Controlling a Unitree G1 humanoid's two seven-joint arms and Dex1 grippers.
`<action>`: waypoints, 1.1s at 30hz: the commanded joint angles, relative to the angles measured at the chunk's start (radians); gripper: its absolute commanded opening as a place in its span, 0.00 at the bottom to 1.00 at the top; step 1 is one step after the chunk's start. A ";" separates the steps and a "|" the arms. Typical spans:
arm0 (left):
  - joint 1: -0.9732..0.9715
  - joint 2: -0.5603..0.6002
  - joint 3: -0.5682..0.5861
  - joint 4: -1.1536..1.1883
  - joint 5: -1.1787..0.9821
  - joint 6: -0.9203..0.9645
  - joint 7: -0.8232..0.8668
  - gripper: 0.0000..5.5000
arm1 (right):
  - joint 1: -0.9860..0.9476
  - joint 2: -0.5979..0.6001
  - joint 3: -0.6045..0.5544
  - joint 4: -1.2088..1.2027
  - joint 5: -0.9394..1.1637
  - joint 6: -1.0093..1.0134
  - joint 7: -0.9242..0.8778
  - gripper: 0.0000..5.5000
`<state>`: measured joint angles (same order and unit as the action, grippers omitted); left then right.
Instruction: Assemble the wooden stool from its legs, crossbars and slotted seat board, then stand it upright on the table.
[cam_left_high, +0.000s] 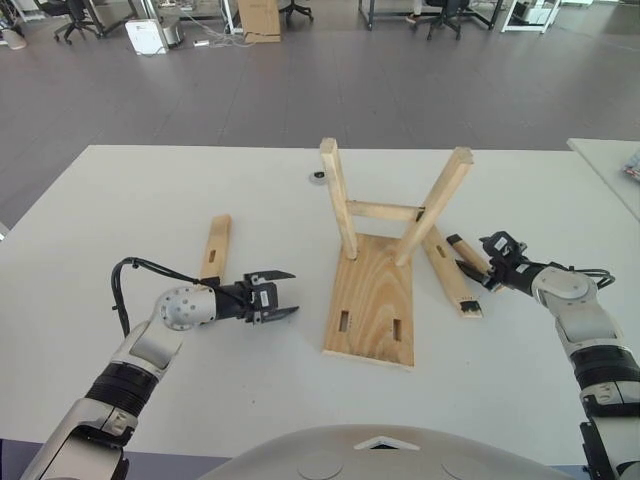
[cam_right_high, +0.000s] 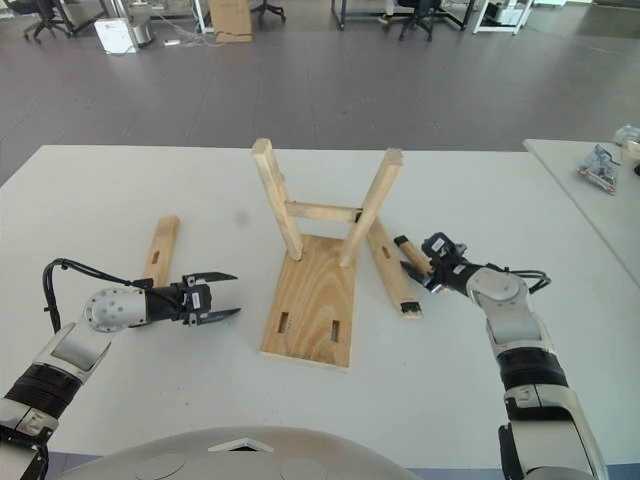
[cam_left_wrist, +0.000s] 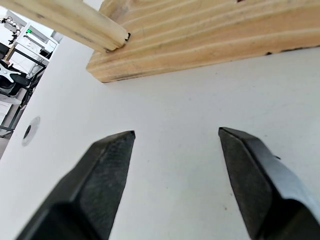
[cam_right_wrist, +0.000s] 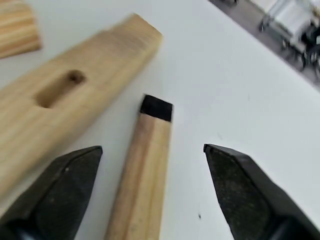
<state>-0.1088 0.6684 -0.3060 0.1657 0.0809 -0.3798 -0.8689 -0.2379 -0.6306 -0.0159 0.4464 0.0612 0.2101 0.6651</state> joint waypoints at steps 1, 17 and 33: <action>0.010 -0.003 0.006 -0.012 0.008 0.018 0.005 0.56 | 0.046 0.027 0.026 -0.022 0.107 0.457 0.096 0.59; 0.084 -0.110 0.230 -0.207 -0.325 0.399 0.072 0.56 | 0.048 0.055 -0.126 -0.020 0.190 0.491 -0.068 0.24; -0.585 -0.447 0.481 -0.518 -1.135 1.085 0.726 0.56 | -0.336 0.227 -0.083 -0.882 0.424 0.330 -0.252 0.24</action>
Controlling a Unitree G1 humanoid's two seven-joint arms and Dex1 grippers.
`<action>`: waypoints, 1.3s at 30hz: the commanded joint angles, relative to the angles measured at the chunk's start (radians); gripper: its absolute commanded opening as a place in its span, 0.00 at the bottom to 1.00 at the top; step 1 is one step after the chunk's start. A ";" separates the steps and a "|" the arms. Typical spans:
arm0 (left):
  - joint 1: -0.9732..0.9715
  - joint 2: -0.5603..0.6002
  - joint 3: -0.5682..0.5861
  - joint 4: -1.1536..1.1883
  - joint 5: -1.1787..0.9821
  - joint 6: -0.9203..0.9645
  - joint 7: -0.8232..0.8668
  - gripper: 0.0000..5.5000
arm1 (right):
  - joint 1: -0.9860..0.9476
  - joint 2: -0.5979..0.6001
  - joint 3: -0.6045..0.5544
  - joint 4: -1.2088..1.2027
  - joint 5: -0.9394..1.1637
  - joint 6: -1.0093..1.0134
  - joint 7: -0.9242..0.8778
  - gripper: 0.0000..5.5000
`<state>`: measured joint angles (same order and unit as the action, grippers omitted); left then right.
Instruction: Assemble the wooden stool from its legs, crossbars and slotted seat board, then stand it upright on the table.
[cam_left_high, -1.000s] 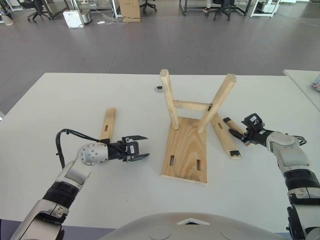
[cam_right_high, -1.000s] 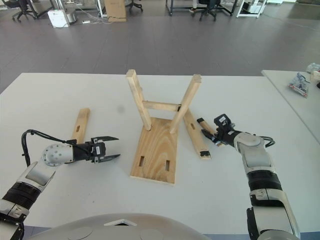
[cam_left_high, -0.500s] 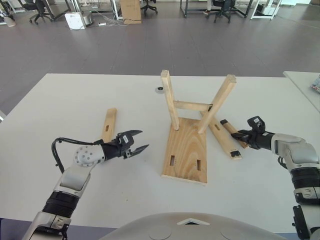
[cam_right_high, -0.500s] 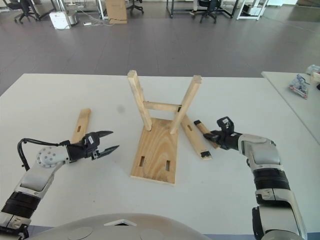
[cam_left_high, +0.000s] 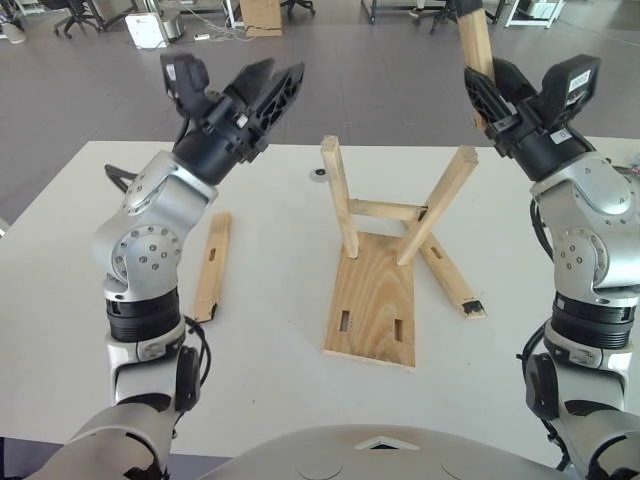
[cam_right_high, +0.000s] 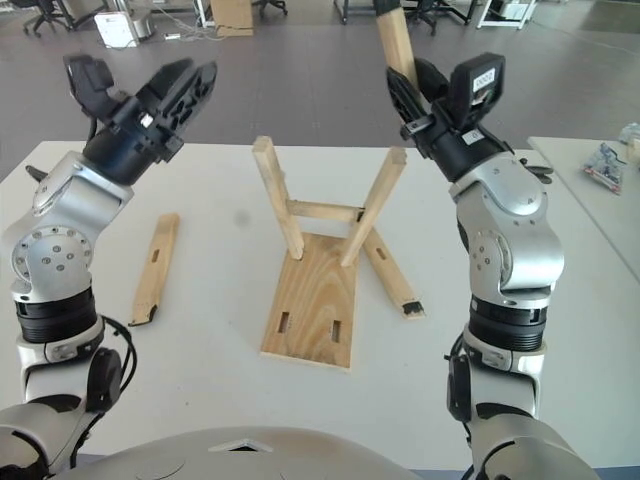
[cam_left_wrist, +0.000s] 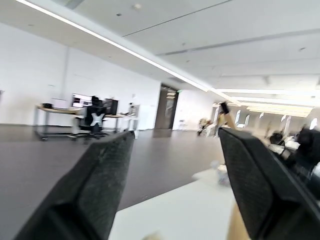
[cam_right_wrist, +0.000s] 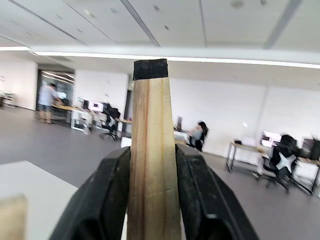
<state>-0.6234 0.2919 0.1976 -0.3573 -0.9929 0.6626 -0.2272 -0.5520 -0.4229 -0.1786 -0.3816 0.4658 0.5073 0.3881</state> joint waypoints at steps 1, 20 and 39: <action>-0.085 -0.085 -0.037 0.014 -0.059 0.048 0.095 0.56 | -0.018 0.027 0.104 -0.067 0.024 0.037 0.029 0.24; -0.104 -0.175 -0.057 0.017 -0.142 0.089 0.193 0.17 | 0.010 0.041 0.213 -0.154 0.095 0.112 0.067 0.24; -0.130 0.306 0.216 0.220 0.131 0.013 0.187 0.07 | 0.002 0.097 0.133 -0.149 0.066 0.152 -0.096 0.54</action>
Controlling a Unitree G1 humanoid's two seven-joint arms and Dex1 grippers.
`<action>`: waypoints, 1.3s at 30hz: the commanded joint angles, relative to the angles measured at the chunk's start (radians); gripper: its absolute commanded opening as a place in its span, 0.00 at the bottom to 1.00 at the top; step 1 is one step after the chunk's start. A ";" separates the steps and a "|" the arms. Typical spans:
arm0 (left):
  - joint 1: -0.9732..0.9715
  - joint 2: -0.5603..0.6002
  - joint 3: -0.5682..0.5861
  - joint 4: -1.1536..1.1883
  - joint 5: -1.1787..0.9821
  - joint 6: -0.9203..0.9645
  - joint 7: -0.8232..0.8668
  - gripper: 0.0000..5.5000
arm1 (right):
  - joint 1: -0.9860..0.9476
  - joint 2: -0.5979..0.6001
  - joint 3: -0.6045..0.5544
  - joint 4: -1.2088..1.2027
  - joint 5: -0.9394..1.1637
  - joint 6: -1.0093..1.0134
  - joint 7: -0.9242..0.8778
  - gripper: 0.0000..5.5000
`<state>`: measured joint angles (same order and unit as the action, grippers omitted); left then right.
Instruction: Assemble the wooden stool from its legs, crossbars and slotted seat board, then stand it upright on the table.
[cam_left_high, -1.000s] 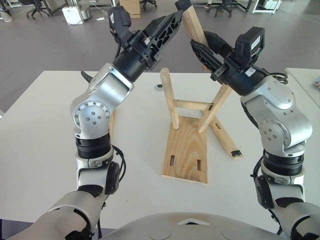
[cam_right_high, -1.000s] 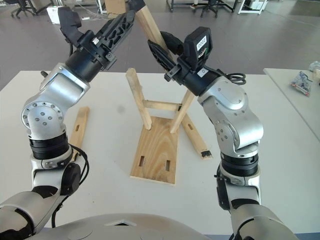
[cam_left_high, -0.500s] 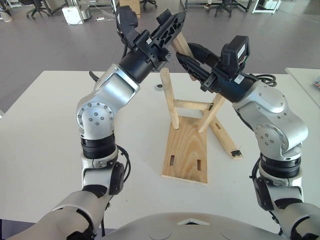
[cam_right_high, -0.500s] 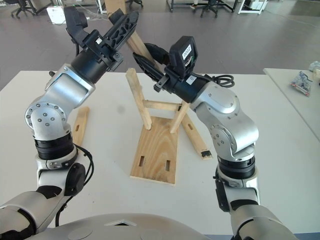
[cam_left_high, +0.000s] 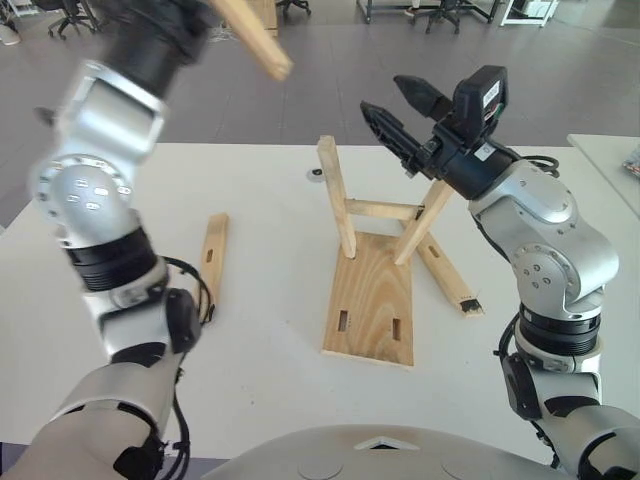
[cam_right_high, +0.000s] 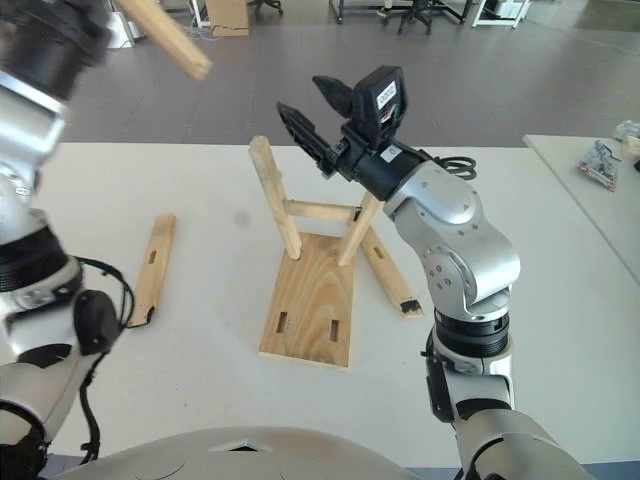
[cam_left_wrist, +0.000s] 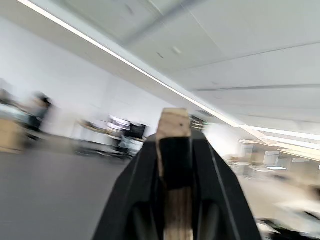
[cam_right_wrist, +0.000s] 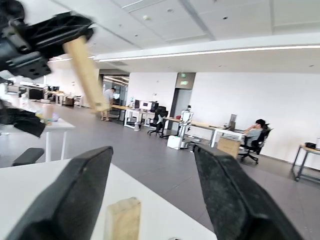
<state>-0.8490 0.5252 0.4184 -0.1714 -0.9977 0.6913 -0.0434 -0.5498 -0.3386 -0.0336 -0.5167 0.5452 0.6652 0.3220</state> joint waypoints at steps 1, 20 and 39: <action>0.163 0.075 -0.013 0.026 0.191 -0.020 0.023 0.07 | 0.005 0.016 -0.015 -0.020 -0.016 -0.007 -0.041 0.54; 0.672 -0.178 -0.104 0.086 0.550 -0.205 0.030 0.07 | 0.008 0.024 -0.013 -0.015 -0.037 -0.017 -0.054 0.54; 0.709 -0.166 -0.184 -0.047 0.679 -0.167 -0.012 0.07 | 0.012 0.013 -0.011 -0.018 -0.042 -0.009 -0.031 0.54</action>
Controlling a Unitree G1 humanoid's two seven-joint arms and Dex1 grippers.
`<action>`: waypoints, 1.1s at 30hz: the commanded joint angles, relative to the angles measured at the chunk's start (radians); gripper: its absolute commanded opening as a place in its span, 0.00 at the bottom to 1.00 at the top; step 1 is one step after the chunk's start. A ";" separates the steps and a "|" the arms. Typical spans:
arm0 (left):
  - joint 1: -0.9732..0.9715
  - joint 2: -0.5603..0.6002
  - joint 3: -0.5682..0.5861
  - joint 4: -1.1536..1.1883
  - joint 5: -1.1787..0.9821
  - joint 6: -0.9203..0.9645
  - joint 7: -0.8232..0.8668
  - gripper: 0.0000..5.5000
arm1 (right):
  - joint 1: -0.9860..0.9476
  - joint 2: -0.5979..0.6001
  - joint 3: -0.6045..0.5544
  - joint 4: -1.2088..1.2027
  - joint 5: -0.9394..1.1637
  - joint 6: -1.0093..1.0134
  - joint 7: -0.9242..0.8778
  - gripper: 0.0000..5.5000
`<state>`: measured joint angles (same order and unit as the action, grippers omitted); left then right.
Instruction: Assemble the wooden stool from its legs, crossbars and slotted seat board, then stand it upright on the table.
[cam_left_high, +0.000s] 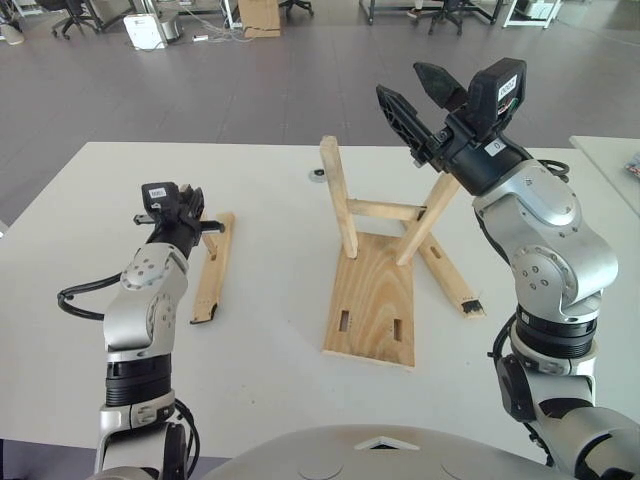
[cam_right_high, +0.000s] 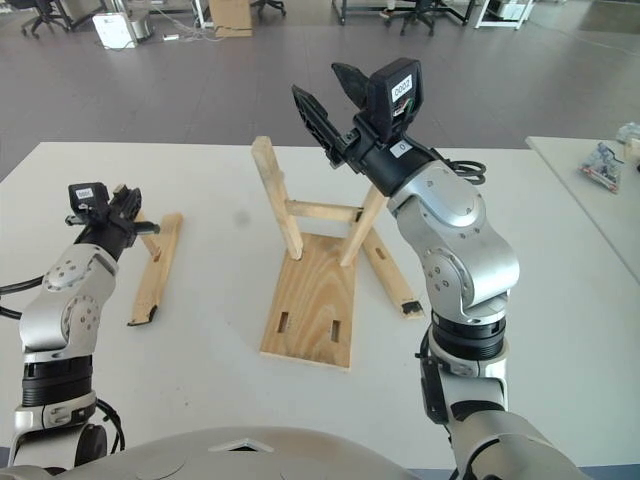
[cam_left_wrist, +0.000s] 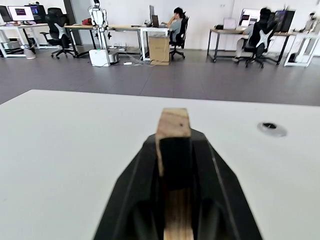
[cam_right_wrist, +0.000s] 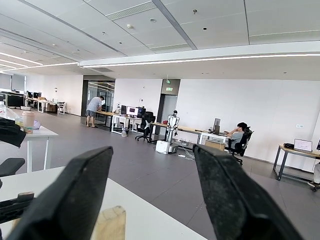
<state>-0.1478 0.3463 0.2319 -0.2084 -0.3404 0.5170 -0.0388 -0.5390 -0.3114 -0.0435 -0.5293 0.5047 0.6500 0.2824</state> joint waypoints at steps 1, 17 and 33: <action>0.009 0.012 0.004 -0.006 0.025 0.003 -0.018 0.07 | 0.001 -0.014 0.000 -0.005 -0.001 0.007 0.010 0.54; -0.029 -0.012 -0.017 0.133 0.090 -0.088 -0.059 0.07 | -0.007 -0.013 0.007 0.002 -0.003 0.005 0.020 0.54; 0.252 -0.095 -0.034 0.374 0.153 -0.663 -0.196 0.07 | -0.018 0.003 -0.001 0.009 0.002 -0.007 0.014 0.54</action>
<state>0.0557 0.2662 0.2165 0.0743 -0.2224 -0.1810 -0.2217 -0.5401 -0.3106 -0.0360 -0.5235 0.5044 0.6476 0.3002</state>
